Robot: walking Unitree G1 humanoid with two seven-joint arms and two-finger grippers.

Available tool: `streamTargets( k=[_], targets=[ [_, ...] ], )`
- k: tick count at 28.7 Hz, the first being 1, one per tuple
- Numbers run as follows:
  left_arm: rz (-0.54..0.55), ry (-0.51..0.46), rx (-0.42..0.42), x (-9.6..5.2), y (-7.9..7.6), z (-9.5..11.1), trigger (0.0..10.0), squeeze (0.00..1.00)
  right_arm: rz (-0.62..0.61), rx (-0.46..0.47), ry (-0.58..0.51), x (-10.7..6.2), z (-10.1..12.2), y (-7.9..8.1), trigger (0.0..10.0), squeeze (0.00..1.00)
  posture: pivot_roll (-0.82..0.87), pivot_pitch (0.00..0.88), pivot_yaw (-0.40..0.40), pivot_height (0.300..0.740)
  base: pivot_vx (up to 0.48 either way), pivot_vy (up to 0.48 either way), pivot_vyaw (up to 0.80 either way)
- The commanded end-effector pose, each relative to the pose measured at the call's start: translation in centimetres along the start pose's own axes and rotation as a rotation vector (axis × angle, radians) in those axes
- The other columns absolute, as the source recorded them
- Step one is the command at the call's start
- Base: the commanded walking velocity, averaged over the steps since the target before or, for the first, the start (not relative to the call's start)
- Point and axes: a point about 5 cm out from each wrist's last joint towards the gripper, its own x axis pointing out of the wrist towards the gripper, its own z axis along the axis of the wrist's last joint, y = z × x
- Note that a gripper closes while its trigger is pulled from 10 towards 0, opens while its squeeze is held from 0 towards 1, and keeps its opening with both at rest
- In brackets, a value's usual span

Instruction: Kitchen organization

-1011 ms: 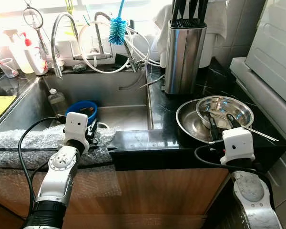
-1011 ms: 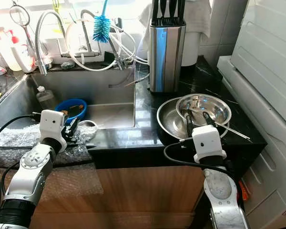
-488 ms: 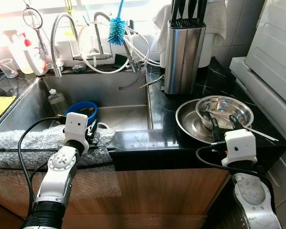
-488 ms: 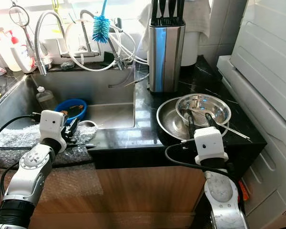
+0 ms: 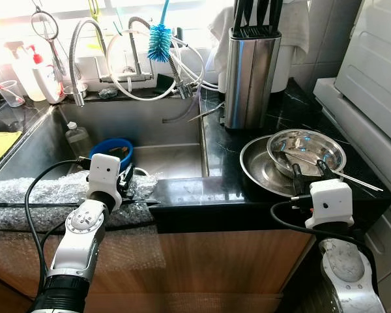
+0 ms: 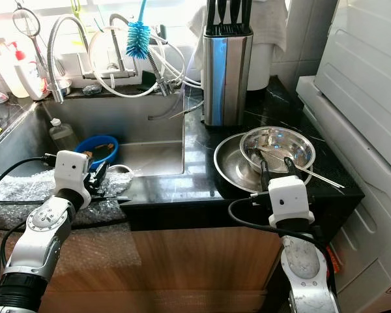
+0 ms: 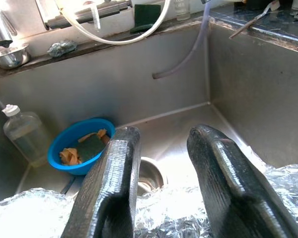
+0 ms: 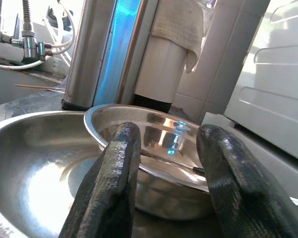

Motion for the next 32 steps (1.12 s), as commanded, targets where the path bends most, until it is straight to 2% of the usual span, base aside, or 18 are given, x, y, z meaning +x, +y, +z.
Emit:
streamTargets(
  k=[1, 14, 27, 32],
  targets=[
    [-0.015, 0.039, 0.023, 0.0, -0.1, -0.6, 10.0, 0.00, 0.000, 0.003, 0.001, 0.3, -0.1, 0.0, 10.0, 0.00, -0.06, 0.000, 0.081, 0.740, 0.000, 0.000, 0.00],
    [-0.016, 0.038, 0.040, 0.1, -0.1, -0.5, 10.0, 0.00, 0.039, -0.015, -0.037, 1.8, 0.1, 0.2, 10.0, 0.00, -0.06, 0.000, 0.087, 0.740, 0.000, 0.000, 0.00],
    [-0.021, 0.038, 0.049, 0.3, -0.2, -0.4, 10.0, 0.00, 0.105, 0.018, -0.109, 4.2, 1.4, 2.0, 10.0, 0.00, -0.05, 0.000, 0.090, 0.740, 0.000, 0.000, 0.00],
    [-0.021, 0.039, 0.051, 0.3, -0.2, -0.4, 10.0, 0.00, 0.107, 0.022, -0.116, 4.4, 1.5, 2.1, 10.0, 0.00, -0.05, 0.000, 0.090, 0.740, 0.000, 0.000, 0.00]
  ],
)
